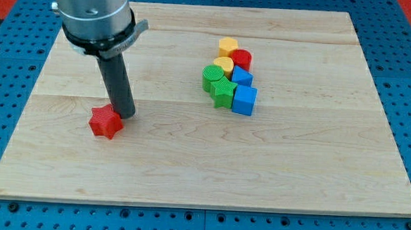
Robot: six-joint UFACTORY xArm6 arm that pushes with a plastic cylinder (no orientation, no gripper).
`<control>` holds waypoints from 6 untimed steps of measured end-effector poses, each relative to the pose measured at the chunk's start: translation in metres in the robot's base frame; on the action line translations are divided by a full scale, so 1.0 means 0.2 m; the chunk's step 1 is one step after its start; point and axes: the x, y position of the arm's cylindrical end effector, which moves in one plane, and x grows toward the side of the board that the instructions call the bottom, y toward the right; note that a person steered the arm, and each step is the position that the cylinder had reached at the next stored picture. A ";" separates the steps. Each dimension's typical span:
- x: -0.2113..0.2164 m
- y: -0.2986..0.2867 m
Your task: Point at the yellow heart
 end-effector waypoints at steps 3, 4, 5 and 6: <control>0.04 -0.23; -0.05 -0.16; -0.16 0.03; -0.30 0.13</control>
